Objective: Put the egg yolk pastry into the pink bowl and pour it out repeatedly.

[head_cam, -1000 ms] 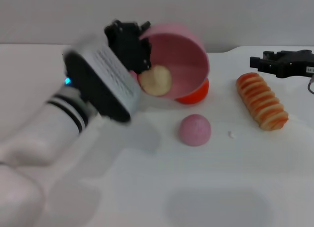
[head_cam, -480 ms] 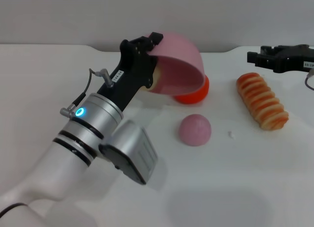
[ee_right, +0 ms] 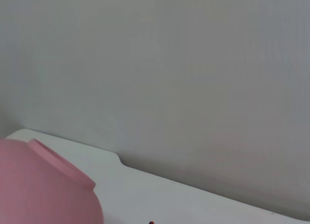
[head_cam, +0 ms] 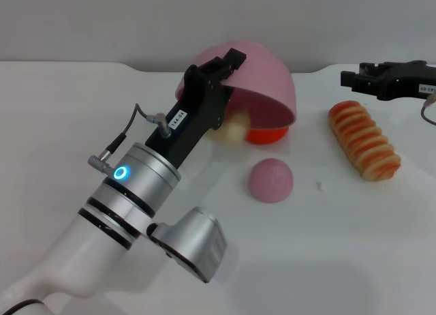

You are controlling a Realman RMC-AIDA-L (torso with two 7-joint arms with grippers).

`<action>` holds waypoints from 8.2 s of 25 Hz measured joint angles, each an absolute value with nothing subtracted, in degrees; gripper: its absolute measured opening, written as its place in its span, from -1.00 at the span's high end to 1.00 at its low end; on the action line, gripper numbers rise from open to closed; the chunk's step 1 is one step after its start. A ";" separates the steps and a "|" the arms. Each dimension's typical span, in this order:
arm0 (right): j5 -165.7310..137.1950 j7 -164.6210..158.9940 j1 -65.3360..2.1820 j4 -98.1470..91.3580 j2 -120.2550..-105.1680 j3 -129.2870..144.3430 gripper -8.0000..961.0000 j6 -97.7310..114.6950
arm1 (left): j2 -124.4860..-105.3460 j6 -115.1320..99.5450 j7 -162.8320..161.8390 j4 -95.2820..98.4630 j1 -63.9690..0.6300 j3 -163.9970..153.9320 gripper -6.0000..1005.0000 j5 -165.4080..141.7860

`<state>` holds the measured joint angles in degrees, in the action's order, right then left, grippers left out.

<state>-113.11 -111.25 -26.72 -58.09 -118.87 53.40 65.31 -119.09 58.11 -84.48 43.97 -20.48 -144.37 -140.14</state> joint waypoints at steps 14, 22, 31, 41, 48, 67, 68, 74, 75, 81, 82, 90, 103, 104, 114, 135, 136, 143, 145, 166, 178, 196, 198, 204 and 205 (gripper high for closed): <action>-111.72 -111.17 -26.59 -57.93 -118.92 53.65 -0.15 65.19 | -119.01 58.27 -95.03 47.38 -21.28 -141.96 0.98 -123.80; -111.70 -109.83 -27.10 -57.91 -118.84 55.19 -0.16 65.63 | -118.12 32.43 -109.34 62.70 -17.19 -120.81 0.98 -107.92; -106.75 -107.99 -29.88 -56.70 -118.92 59.88 -0.17 64.16 | -116.99 -40.15 -121.67 59.26 -24.53 -73.07 0.98 -105.82; -102.99 -108.26 -38.24 -51.92 -118.61 70.16 -0.27 64.54 | -114.76 -68.69 -146.40 65.45 -26.75 -61.58 0.98 -133.79; -111.05 -118.37 -45.35 -47.13 -118.80 77.06 -0.44 63.95 | -117.08 -80.51 -149.77 77.36 -24.15 -54.71 0.98 -140.64; -112.95 -126.45 -45.56 -38.69 -119.46 87.77 -0.43 52.82 | -117.78 -82.46 -151.46 82.96 -21.77 -57.22 0.98 -142.59; -111.38 -126.13 -45.45 -38.23 -119.51 88.85 -0.43 51.47 | -117.78 -82.44 -151.47 82.96 -21.78 -57.47 0.98 -142.58; -103.74 -125.05 -45.61 -36.72 -119.53 96.21 -0.43 46.20 | -117.78 -82.33 -151.51 82.96 -21.80 -58.85 0.98 -142.40; -103.58 -125.27 -45.83 -36.34 -119.53 97.03 -0.43 45.61 | -117.78 -82.31 -151.53 82.96 -21.80 -59.09 0.98 -142.29; -103.39 -126.06 -46.58 -34.16 -119.60 99.95 -0.43 42.27 | -117.83 -82.13 -151.59 82.98 -21.89 -59.59 0.98 -142.23; -103.39 -126.11 -46.58 -33.92 -119.60 100.07 -0.43 41.90 | -117.83 -82.13 -151.59 82.98 -21.89 -59.59 0.98 -142.23; -103.34 -125.57 -45.34 -34.49 -119.41 99.76 -0.06 41.46 | -118.01 -80.39 -151.61 80.94 -22.44 -61.38 0.98 -141.83; -103.21 -115.43 -37.93 -44.14 -118.55 77.20 0.21 55.98 | -117.77 -77.48 -151.17 75.63 -25.38 -61.63 0.98 -142.17; -102.64 -114.00 -36.87 -46.48 -118.57 74.82 0.23 58.24 | -117.73 -76.82 -151.10 74.44 -25.89 -61.62 0.98 -142.19; -97.01 -103.97 -34.13 -60.55 -118.48 71.44 0.41 72.63 | -118.01 -74.54 -150.48 64.95 -34.21 -66.31 0.98 -142.02; -103.92 -105.89 -33.53 -63.40 -119.05 73.96 -0.13 66.71 | -118.36 -67.96 -151.38 64.34 -36.04 -71.24 0.98 -140.93; -102.33 -105.80 -32.76 -63.20 -119.05 73.10 -0.13 65.22 | -118.32 -66.41 -151.18 64.64 -35.28 -71.32 0.98 -140.68; -100.48 -104.64 -28.83 -58.30 -118.63 66.44 -0.13 58.33 | -118.15 -49.48 -140.96 69.35 -26.04 -77.74 0.98 -128.48; -100.54 -104.57 -28.23 -56.76 -118.53 64.11 -0.13 57.63 | -118.06 -42.67 -136.43 71.72 -22.82 -82.76 0.98 -124.82; -100.53 -104.43 -26.45 -55.19 -118.62 58.73 -0.13 56.07 | -119.04 53.48 -96.27 49.08 -21.80 -139.12 0.98 -127.70; -100.40 -104.41 -26.36 -54.72 -118.74 58.80 -0.13 56.08 | -119.10 56.52 -91.35 47.59 -22.43 -141.66 0.98 -125.54; -100.36 -102.95 -27.58 -54.47 -118.70 63.84 -0.13 56.80 | -117.93 -23.21 -127.10 64.54 -21.98 -88.13 0.98 -112.05; -100.35 -102.92 -28.22 -54.43 -118.73 64.74 -0.13 56.99 | -117.84 -35.39 -129.33 63.79 -23.69 -79.05 0.99 -112.06; -102.52 -102.99 -31.33 -53.98 -118.53 74.22 -0.21 60.55 | -116.86 -56.16 -136.91 65.05 -23.93 -61.95 0.98 -113.27; -103.11 -103.15 -32.18 -53.97 -118.52 76.58 -0.23 60.99 | -116.36 -59.55 -137.81 65.47 -23.72 -60.02 0.98 -113.85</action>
